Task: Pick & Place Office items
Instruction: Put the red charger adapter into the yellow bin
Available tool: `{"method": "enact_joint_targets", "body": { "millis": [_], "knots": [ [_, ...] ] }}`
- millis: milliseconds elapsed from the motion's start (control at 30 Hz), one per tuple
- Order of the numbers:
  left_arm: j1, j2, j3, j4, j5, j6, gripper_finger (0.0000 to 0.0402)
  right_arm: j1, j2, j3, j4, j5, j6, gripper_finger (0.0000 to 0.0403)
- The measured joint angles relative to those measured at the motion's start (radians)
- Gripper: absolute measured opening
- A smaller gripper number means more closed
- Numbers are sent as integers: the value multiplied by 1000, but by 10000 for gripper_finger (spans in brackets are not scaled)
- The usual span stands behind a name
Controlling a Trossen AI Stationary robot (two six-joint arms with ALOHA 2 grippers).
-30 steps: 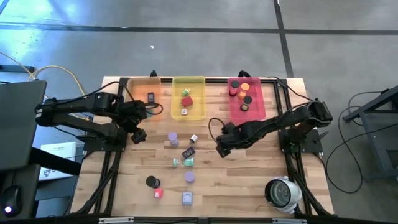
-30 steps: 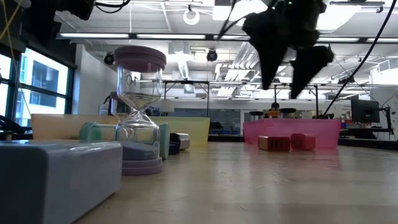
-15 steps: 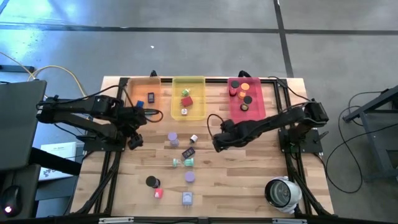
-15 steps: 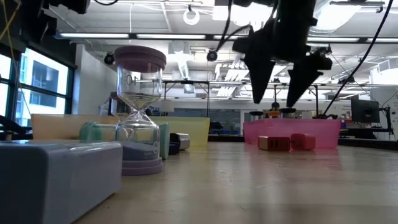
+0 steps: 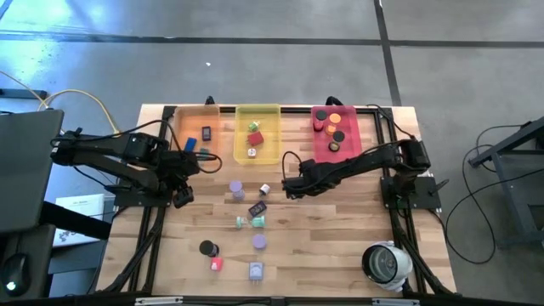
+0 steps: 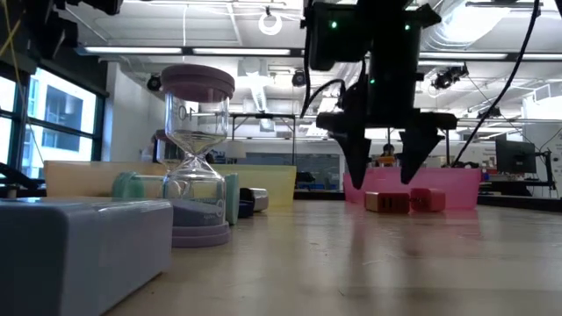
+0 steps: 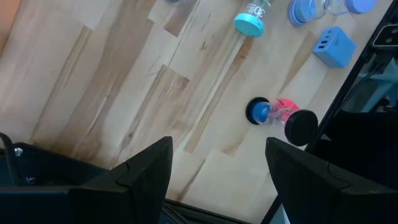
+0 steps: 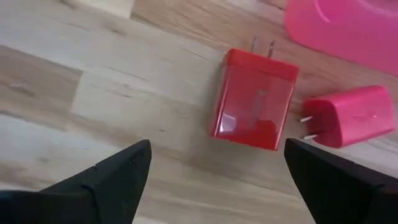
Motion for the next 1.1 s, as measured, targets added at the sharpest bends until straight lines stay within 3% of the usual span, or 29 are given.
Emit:
{"method": "enact_joint_targets", "body": {
  "millis": [267,633,1100],
  "knots": [
    [-7,0,0,0,-3,-2,250,-34,5,0,0,60,-7,358],
    [-6,0,0,1,-5,-19,250,-61,5,-3,32,39,-9,358],
    [-6,0,0,21,-6,31,250,-47,4,-106,156,49,26,358]
  ]
}}
